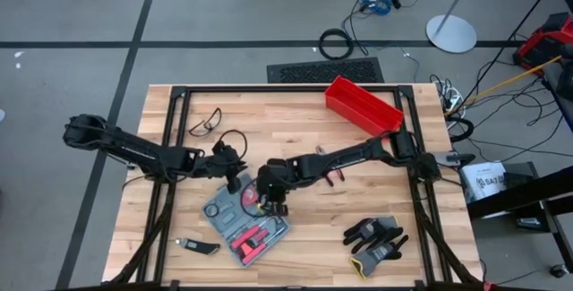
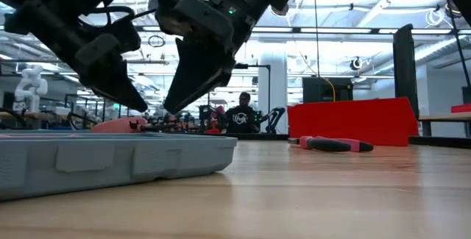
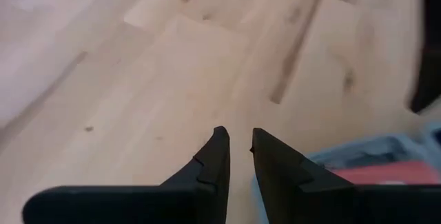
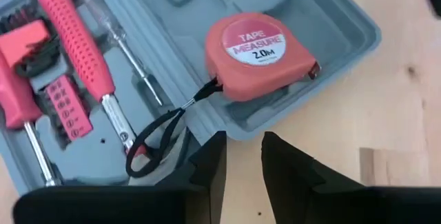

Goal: Prefit tool cases
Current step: Remove the tape measure from the toolbox

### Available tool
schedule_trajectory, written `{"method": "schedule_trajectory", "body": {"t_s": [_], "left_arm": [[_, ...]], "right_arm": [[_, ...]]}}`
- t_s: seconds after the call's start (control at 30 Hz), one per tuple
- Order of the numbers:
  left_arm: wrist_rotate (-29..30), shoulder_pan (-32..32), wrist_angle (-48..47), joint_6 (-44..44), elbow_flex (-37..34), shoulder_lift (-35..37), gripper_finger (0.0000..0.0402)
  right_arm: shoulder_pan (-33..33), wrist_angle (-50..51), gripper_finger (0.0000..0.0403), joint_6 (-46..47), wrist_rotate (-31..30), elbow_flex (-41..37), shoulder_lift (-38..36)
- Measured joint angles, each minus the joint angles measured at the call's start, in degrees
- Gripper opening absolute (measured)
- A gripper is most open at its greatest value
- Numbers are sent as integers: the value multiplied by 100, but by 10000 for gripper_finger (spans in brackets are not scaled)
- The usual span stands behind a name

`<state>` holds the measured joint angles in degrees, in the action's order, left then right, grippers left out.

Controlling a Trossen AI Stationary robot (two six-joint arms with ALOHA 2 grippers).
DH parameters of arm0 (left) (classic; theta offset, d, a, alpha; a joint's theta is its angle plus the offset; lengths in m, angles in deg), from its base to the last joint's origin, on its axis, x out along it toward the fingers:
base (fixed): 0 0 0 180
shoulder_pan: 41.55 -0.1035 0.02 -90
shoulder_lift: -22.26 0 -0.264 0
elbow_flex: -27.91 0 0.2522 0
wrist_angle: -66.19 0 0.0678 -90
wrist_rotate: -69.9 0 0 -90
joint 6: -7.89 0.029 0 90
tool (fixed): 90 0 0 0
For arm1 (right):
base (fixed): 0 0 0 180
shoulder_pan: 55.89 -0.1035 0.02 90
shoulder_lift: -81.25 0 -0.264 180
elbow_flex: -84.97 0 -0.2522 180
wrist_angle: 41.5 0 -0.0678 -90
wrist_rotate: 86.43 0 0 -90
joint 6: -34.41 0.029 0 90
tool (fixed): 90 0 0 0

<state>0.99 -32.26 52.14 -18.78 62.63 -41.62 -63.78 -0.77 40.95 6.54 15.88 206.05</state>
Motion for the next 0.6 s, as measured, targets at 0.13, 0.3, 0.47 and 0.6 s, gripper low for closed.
{"method": "schedule_trajectory", "body": {"t_s": [0.13, 0.3, 0.47, 0.6], "left_arm": [[175, 27, -59, -1, -2, 0, 68], [326, 27, -70, 5, -2, 0, 68], [359, 25, -72, 49, -6, 0, 68], [506, 22, -67, 50, -7, -1, 68]], "right_arm": [[-147, -244, 89, 294, 27, -2, 6], [-220, -369, 122, 690, -36, -2, 6], [-227, -601, 157, 803, -144, -2, 123], [-249, -705, 166, 977, -140, -2, 271]]}}
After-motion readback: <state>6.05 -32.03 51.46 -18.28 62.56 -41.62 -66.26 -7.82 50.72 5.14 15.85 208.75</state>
